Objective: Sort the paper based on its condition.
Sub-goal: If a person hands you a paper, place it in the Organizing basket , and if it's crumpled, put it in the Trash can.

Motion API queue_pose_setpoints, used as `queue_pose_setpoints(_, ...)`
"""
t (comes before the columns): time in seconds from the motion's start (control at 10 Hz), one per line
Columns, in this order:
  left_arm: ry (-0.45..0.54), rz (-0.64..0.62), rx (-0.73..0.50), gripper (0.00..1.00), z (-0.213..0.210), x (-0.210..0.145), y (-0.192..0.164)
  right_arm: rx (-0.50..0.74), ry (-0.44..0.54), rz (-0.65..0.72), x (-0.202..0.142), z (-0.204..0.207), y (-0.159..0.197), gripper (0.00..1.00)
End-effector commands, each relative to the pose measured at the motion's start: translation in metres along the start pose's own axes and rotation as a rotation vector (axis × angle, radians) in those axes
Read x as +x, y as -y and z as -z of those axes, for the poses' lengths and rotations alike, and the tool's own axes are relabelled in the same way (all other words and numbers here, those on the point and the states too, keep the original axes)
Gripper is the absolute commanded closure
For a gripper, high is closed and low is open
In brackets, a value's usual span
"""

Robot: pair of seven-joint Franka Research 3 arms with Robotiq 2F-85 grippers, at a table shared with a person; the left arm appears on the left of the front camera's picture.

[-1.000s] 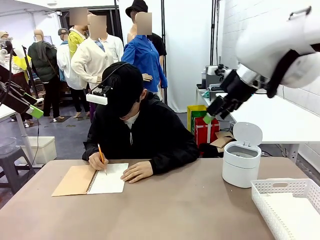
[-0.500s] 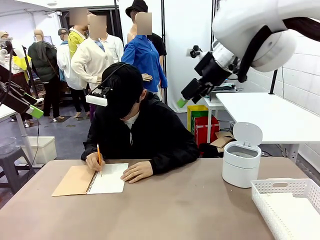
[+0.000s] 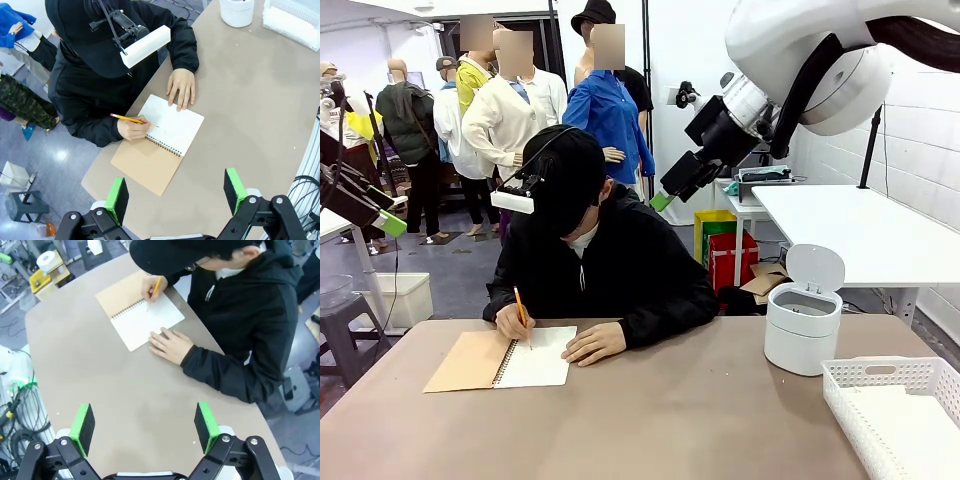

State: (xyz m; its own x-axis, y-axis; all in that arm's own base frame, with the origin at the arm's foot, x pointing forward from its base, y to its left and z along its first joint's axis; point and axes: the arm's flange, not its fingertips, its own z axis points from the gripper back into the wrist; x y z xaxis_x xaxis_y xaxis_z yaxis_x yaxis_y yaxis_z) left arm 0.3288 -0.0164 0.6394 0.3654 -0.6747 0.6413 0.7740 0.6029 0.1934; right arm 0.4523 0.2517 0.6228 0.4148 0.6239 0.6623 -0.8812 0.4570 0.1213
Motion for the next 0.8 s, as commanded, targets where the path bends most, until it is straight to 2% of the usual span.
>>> queue_pose_setpoints(0.0,0.01,-0.002,-0.009,0.0,-0.001,-0.001,-0.001,0.036,0.023,-0.047,-0.002,-0.002,-0.004,0.0)
queue_pose_setpoints(0.7,0.01,-0.002,-0.009,0.0,-0.001,-0.001,-0.001,0.105,-0.004,-0.111,0.005,0.011,-0.041,0.0)
